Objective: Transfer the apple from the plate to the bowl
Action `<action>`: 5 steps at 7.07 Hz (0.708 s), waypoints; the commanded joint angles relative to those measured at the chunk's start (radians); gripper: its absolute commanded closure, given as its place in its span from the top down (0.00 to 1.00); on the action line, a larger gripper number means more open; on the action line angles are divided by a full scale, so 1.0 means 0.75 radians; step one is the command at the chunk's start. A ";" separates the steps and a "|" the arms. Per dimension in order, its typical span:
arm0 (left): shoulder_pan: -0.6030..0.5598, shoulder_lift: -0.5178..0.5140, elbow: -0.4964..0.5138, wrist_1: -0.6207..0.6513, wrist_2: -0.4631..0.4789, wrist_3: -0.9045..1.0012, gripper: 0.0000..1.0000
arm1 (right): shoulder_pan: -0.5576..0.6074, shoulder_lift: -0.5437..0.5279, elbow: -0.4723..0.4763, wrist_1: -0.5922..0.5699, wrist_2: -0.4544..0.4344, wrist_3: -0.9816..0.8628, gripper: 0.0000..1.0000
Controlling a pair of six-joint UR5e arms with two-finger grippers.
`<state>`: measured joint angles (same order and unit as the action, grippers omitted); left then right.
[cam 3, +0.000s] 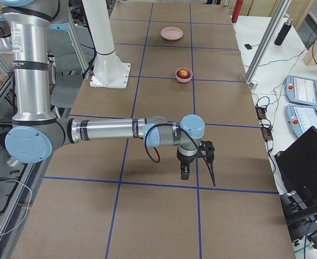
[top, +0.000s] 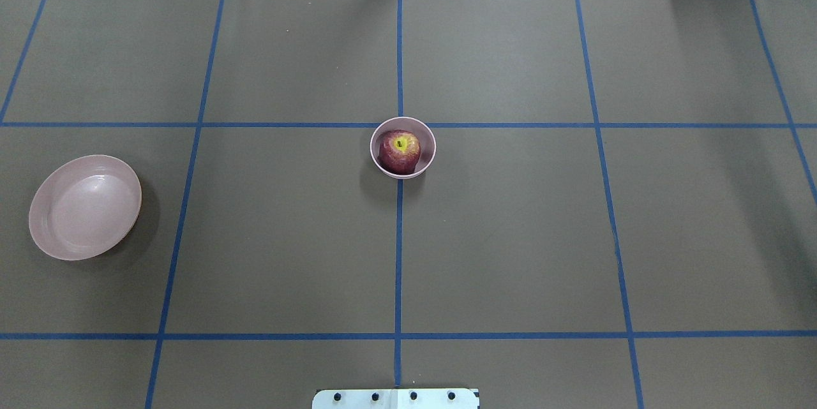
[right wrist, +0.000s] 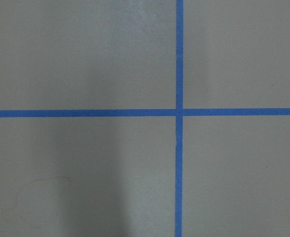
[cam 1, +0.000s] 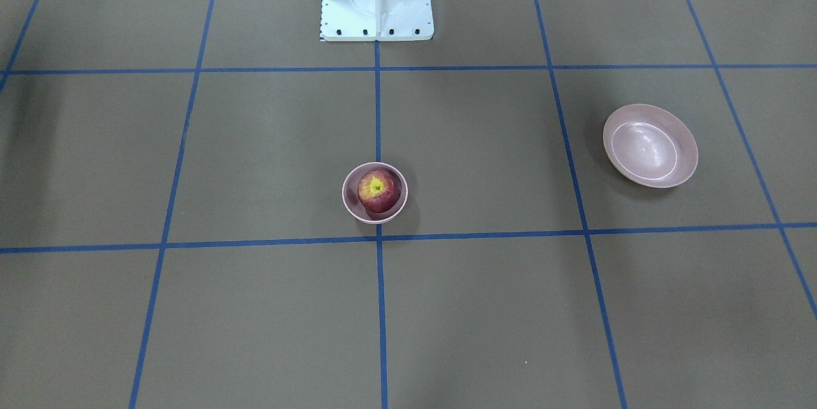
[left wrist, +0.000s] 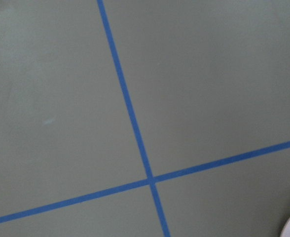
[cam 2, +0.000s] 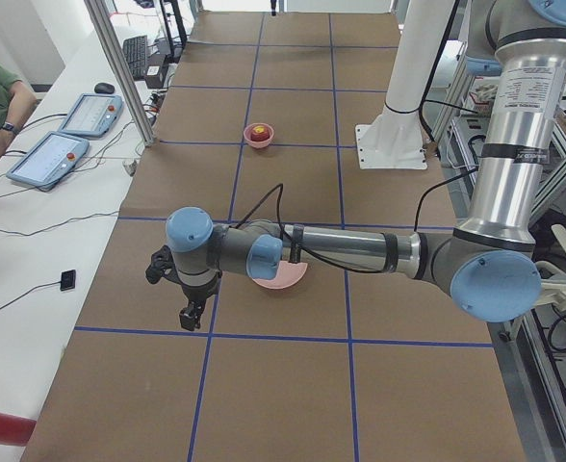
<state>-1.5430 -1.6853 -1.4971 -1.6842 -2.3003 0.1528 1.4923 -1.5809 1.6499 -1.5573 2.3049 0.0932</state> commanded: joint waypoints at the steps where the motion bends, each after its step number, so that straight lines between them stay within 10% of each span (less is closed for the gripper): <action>1: -0.010 0.036 -0.002 0.004 -0.001 -0.017 0.99 | 0.037 -0.040 0.001 -0.012 -0.005 -0.036 1.00; 5: -0.008 0.040 -0.018 0.010 -0.007 -0.140 0.99 | 0.039 -0.034 0.001 -0.077 -0.007 -0.034 1.00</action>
